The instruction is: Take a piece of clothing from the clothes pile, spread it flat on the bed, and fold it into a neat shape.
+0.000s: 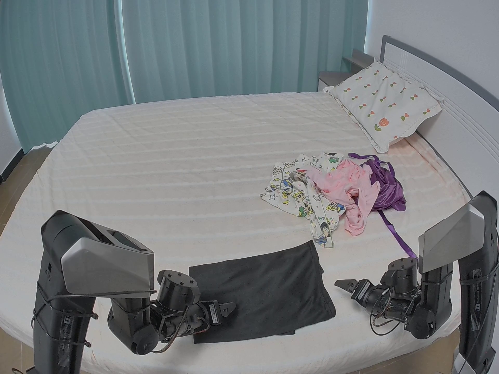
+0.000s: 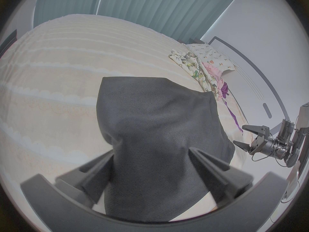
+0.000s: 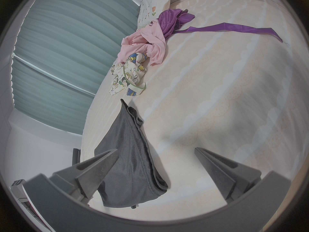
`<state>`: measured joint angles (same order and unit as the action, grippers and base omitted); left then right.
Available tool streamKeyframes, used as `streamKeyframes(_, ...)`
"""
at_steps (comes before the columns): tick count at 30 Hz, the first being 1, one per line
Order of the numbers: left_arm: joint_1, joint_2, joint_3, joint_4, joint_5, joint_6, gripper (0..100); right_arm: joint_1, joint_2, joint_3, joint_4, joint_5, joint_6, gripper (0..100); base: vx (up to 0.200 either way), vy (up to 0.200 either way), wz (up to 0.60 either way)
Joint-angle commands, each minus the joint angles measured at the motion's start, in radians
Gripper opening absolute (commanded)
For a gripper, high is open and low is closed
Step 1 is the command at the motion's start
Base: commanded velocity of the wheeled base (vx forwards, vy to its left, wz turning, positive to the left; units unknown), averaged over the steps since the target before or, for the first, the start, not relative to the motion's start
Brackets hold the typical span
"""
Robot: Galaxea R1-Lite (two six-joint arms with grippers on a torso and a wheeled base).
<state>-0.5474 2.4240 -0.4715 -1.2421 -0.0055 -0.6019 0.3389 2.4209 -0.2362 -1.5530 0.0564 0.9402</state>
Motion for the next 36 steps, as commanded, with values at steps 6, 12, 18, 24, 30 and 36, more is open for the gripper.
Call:
streamKeyframes(6, -0.003, 0.000, 0.010, -0.022, 0.004, -0.004, 0, 0.002, 0.004, 0.000, -0.013, 0.002, 0.000, 100, 0.000, 0.000, 0.00)
streamKeyframes(12, -0.002, -0.005, 0.045, -0.060, 0.007, -0.016, 0, 0.000, 0.004, 0.000, -0.013, 0.007, 0.000, 100, 0.000, 0.000, 0.00)
streamKeyframes(18, 0.007, -0.005, 0.059, -0.126, 0.033, -0.091, 0, 0.000, 0.003, 0.001, -0.013, 0.007, 0.002, 100, 0.000, 0.000, 0.00)
streamKeyframes(24, 0.012, -0.008, 0.106, -0.157, 0.030, -0.095, 0, 0.000, 0.001, 0.000, -0.015, 0.005, 0.011, 100, 0.000, 0.200, 0.00)
streamKeyframes(30, 0.027, 0.001, 0.157, -0.237, 0.032, -0.098, 0, 0.002, -0.003, -0.002, -0.015, 0.000, 0.043, 100, 0.000, 0.200, 0.00)
streamKeyframes(36, 0.032, -0.006, 0.163, -0.238, 0.033, -0.125, 0, 0.002, -0.003, -0.002, -0.015, 0.000, 0.046, 100, 0.000, 0.200, 0.00)
